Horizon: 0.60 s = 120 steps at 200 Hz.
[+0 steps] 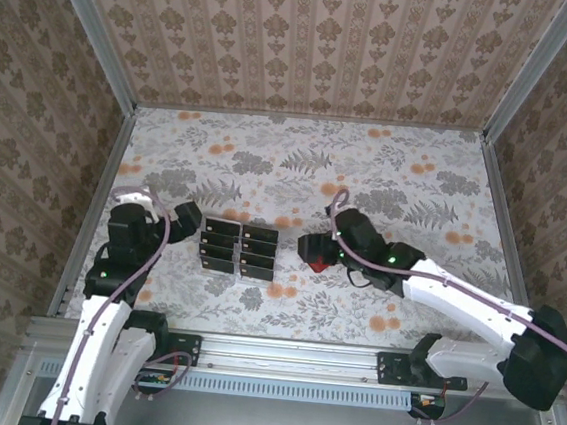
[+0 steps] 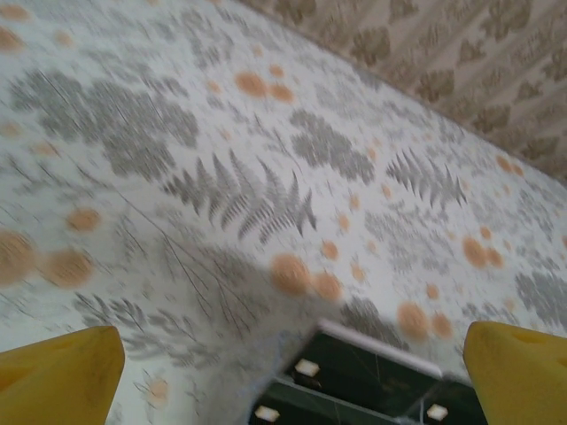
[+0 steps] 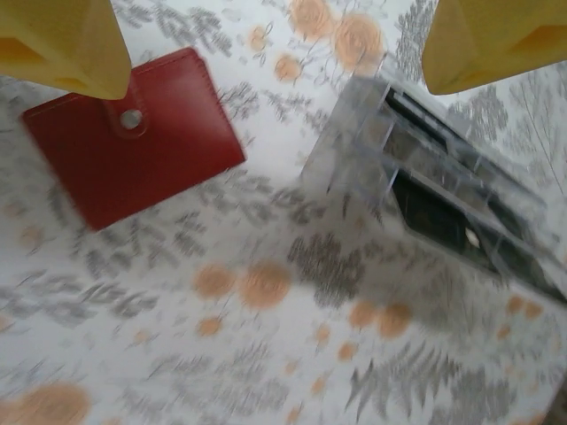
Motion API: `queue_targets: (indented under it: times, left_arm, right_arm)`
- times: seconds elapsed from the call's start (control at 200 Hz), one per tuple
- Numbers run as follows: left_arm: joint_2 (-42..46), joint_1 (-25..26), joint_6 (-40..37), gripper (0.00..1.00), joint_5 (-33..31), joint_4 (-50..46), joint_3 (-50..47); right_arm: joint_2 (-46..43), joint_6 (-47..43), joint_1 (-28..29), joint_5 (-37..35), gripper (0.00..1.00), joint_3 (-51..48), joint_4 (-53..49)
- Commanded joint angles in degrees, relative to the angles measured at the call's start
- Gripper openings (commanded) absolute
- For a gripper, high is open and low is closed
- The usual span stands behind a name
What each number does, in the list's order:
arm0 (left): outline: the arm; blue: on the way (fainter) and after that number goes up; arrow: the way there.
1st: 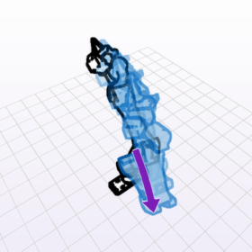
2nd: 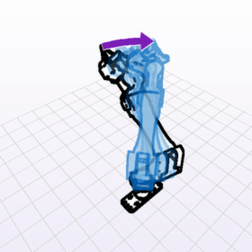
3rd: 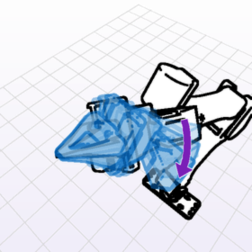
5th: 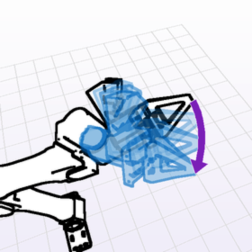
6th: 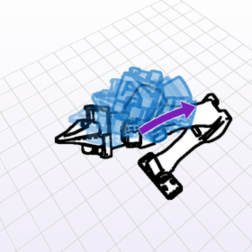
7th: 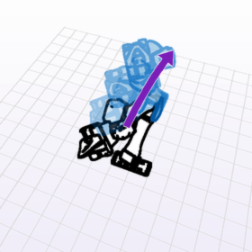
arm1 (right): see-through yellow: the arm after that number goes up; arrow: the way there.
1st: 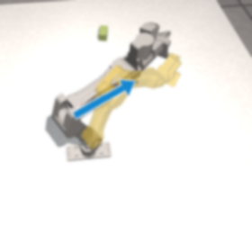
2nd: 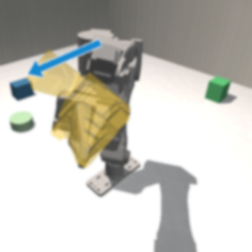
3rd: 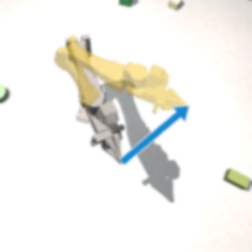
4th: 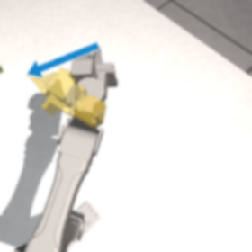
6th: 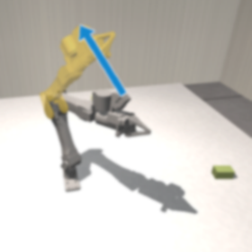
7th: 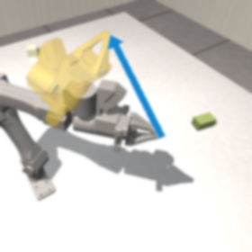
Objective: Put the credit cards into the card holder
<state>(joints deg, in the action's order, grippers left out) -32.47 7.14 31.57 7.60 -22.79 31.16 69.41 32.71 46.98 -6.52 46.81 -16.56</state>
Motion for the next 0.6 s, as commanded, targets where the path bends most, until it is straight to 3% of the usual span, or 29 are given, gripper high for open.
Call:
queue_targets:
  times: [0.0, 0.595]
  left_arm:
    - [-0.8, 3.0, 4.2, 1.0, 2.3, 1.2, -2.6]
    - [-4.3, 8.4, 9.9, 1.0, -0.9, 12.7, -7.9]
  right_arm:
    - [3.8, 2.2, 3.2, -4.5, 0.87, 1.6, -2.1]
    - [17.9, 1.5, 6.9, -2.0, 0.87, 6.6, 5.4]
